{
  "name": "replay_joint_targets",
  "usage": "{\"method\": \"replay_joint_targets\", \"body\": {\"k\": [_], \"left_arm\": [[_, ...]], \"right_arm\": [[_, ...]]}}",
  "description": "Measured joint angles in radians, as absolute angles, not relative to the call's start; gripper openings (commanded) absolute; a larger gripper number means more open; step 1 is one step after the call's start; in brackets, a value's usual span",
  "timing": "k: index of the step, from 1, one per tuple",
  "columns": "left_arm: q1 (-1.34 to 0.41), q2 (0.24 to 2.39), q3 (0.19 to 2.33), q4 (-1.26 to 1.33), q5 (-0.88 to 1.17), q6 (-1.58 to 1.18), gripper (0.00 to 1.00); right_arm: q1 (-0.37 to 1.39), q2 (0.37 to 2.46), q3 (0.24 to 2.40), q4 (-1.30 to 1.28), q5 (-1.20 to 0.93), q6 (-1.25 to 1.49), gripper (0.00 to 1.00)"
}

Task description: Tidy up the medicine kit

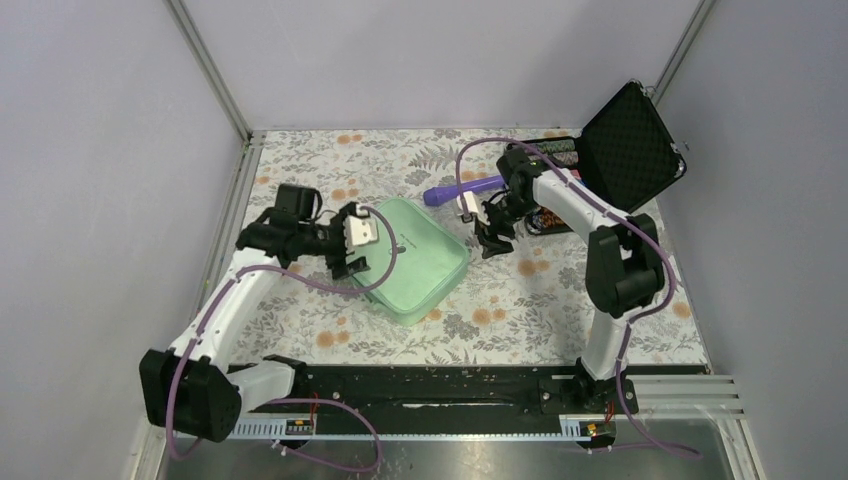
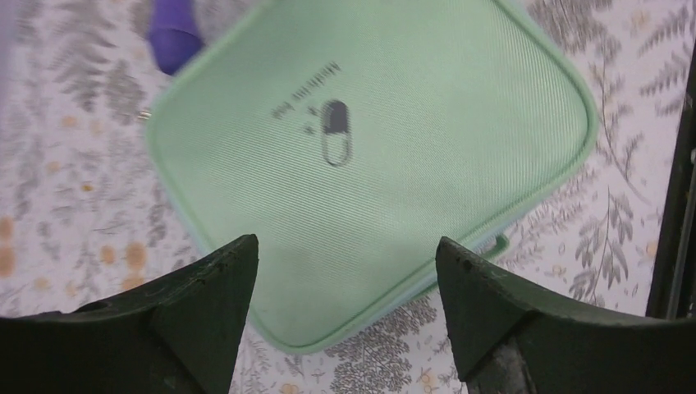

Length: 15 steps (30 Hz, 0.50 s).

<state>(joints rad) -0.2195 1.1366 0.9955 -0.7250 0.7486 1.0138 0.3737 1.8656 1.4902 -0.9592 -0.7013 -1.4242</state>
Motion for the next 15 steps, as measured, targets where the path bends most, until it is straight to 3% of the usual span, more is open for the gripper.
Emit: {"method": "replay_joint_targets", "body": {"k": [15], "left_arm": [[-0.321,1.185,0.826,-0.633,0.649,1.246,0.75]], "right_arm": [[0.474,1.956,1.568,-0.991,-0.654,-1.51,0.6]]}}
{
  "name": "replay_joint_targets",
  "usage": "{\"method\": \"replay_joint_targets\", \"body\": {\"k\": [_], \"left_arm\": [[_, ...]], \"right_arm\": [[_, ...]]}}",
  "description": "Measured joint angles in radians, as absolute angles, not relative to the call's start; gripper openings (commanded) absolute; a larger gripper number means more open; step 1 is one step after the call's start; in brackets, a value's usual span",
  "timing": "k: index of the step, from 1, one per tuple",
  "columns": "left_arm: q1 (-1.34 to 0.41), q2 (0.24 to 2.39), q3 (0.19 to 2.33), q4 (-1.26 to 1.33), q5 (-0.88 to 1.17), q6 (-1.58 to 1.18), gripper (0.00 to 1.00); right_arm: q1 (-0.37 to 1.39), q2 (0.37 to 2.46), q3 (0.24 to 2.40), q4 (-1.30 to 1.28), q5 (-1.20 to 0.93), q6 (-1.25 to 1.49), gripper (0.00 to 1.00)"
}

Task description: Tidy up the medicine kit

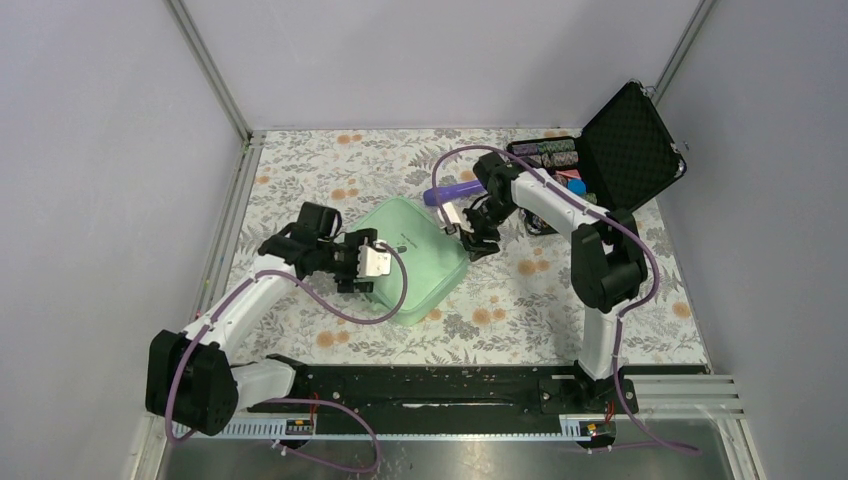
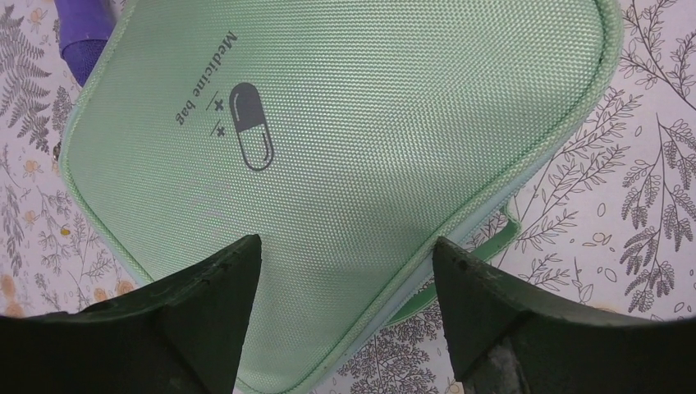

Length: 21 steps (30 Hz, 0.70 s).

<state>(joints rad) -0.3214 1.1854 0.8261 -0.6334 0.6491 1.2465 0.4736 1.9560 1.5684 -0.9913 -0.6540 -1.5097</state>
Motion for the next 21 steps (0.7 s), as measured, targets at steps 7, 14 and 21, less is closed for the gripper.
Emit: {"method": "replay_joint_targets", "body": {"k": [7,14,21], "left_arm": [[-0.323,1.144,0.775,-0.575,0.643,1.238,0.75],[-0.322,1.096,0.733,-0.55,0.623,1.32,0.8],[-0.304,1.117,0.775,-0.682,0.619,1.574,0.81]], "right_arm": [[0.488,1.962,1.587,-0.986,-0.623,-1.327,0.52],[0.49,1.863,1.422,-0.809,-0.632,-1.051,0.55],[0.496,1.807,1.296,-0.653,-0.69,-0.793,0.53]]}}
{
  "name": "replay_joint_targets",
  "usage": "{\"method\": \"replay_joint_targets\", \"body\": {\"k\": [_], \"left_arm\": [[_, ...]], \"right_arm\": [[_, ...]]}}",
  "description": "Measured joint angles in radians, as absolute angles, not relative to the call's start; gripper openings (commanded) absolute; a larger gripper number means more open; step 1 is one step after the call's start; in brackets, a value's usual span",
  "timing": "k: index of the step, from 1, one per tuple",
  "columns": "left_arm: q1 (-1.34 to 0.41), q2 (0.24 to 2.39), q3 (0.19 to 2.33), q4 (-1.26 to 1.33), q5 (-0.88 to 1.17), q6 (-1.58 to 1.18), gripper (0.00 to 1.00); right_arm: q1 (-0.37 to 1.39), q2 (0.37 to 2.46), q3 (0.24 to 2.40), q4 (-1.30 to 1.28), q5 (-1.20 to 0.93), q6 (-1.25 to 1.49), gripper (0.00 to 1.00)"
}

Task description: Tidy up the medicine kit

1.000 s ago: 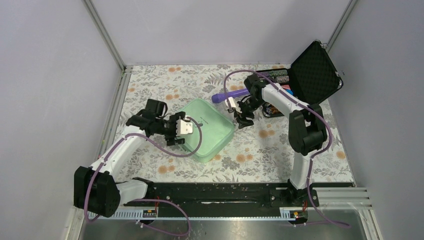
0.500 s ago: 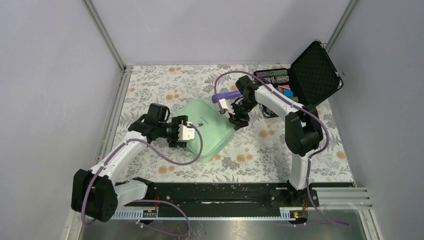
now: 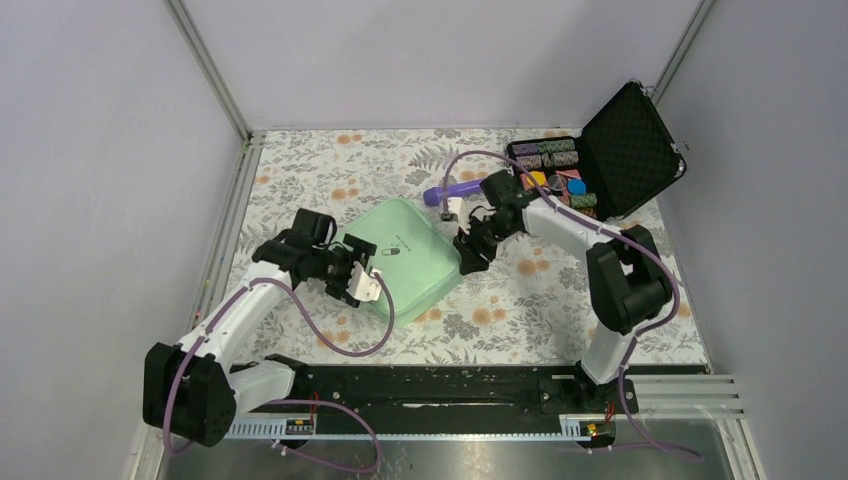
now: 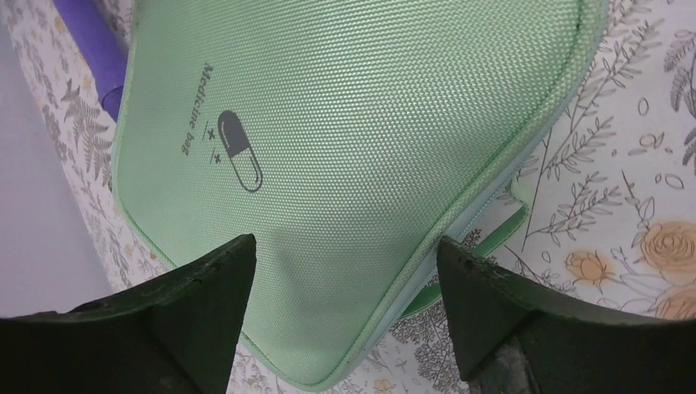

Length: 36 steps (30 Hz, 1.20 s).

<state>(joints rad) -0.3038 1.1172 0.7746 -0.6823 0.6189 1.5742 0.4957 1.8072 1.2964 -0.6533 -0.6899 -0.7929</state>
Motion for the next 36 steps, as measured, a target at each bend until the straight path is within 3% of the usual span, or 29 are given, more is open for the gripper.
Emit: {"method": "replay_joint_targets", "body": {"k": [7,17,26,36], "left_arm": [[-0.303,1.202,0.871,-0.863,0.607,1.735,0.8],[-0.274,1.217,0.875,-0.982,0.565,1.78,0.8],[-0.215,1.211,0.883,-1.021,0.58,1.843,0.81],[-0.217,1.213,0.883,-1.018,0.626,1.878,0.81]], "right_arm": [[0.513,1.697,0.968,-0.232,-0.689,-0.494,0.56],[0.509,1.697,0.905,0.005,-0.685,-0.369,0.53],[0.469,1.594,0.944,-0.1,-0.78,-0.528,0.65],[0.462,1.774,1.239,-0.385,-0.833,-0.781,0.64]]}}
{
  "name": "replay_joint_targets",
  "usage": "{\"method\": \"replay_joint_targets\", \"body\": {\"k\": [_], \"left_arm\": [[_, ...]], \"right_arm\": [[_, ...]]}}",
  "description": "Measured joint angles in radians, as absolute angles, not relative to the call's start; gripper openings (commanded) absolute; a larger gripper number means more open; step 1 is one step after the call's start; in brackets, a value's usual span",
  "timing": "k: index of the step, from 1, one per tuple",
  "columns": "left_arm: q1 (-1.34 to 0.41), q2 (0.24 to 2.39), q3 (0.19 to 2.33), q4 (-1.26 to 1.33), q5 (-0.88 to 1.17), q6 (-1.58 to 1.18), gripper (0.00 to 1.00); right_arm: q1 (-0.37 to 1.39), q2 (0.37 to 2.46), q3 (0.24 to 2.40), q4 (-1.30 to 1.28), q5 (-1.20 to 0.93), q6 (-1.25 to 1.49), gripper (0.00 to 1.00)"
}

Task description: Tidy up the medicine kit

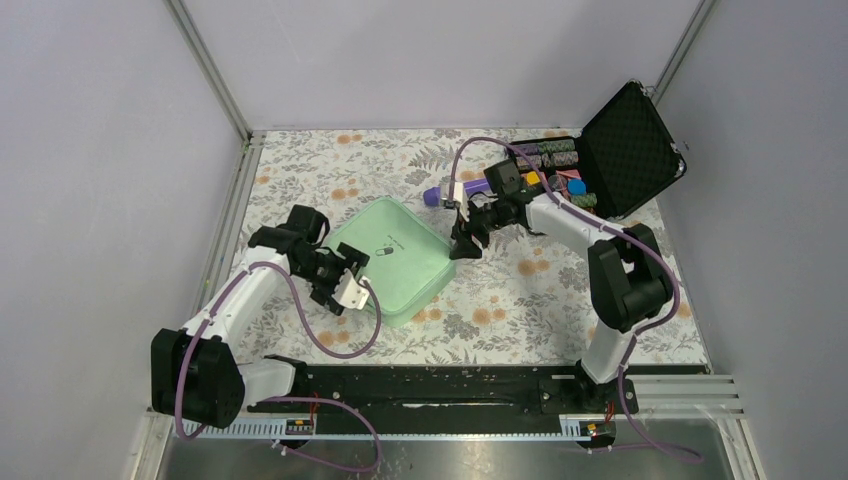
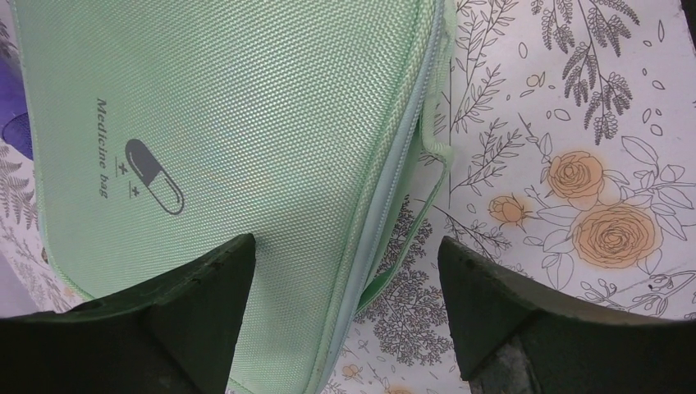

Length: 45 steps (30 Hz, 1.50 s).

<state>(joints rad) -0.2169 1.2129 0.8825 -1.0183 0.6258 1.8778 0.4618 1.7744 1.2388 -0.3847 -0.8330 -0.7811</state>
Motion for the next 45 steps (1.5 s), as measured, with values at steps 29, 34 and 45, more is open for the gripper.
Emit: {"method": "replay_joint_targets", "body": {"k": [29,34,45], "left_arm": [[-0.265,1.264,0.862,-0.873,0.677,1.821,0.8],[-0.265,1.272,0.861,-0.866,0.677,1.809,0.8],[-0.267,1.278,0.833,-0.81,0.704,1.801,0.78]], "right_arm": [[0.516,1.773,1.154,-0.378,-0.714,-0.809,0.04],[0.517,1.757,1.134,-0.338,-0.691,-0.776,0.0],[0.53,1.709,1.14,-0.408,-0.587,-0.549,0.0]]}}
